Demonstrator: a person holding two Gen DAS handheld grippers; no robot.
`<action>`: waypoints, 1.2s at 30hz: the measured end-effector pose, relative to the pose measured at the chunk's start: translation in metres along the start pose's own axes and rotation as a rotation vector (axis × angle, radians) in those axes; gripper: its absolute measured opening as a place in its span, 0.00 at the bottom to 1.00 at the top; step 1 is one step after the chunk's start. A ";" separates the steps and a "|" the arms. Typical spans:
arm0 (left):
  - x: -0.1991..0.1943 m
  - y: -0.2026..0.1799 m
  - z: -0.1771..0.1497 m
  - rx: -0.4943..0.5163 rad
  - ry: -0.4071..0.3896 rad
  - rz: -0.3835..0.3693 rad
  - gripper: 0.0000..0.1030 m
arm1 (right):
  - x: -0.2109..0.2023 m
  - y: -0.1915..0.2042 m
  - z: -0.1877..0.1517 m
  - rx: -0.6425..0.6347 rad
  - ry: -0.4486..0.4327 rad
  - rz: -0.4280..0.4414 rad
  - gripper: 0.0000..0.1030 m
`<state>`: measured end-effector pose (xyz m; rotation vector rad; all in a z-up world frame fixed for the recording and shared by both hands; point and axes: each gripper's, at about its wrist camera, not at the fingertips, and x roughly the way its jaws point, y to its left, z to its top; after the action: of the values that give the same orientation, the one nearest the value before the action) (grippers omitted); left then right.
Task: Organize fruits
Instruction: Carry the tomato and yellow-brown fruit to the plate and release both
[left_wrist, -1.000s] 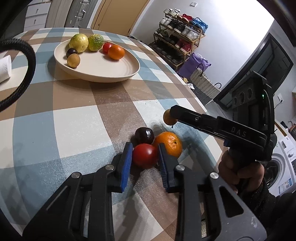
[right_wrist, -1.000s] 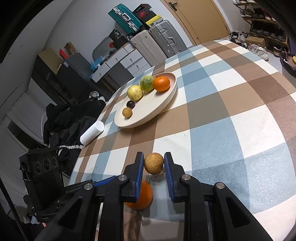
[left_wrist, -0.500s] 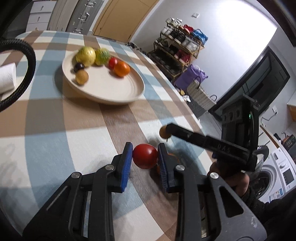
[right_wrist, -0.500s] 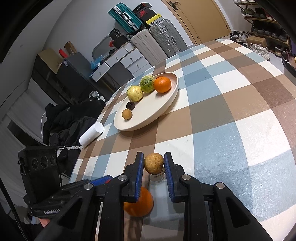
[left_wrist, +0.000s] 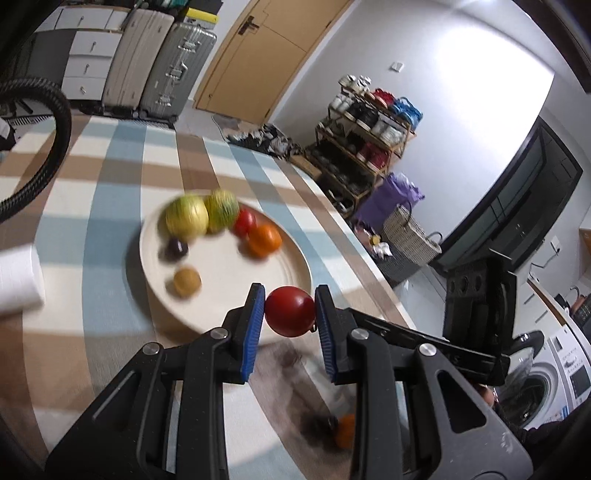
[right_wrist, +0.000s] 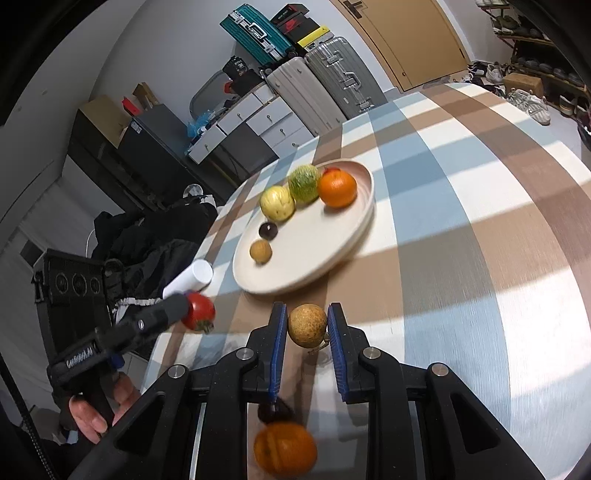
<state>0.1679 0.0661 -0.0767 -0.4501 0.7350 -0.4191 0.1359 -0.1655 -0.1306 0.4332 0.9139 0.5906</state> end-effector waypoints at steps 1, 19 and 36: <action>0.002 0.002 0.007 0.000 -0.008 0.007 0.24 | 0.003 0.001 0.006 -0.005 0.001 0.004 0.22; 0.088 0.035 0.047 -0.011 0.025 0.088 0.24 | 0.072 0.014 0.124 -0.074 -0.001 0.055 0.22; 0.132 0.046 0.045 -0.005 0.087 0.120 0.24 | 0.136 0.009 0.141 -0.134 0.119 -0.039 0.22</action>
<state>0.2978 0.0473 -0.1422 -0.3924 0.8427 -0.3252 0.3152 -0.0856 -0.1311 0.2610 0.9876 0.6429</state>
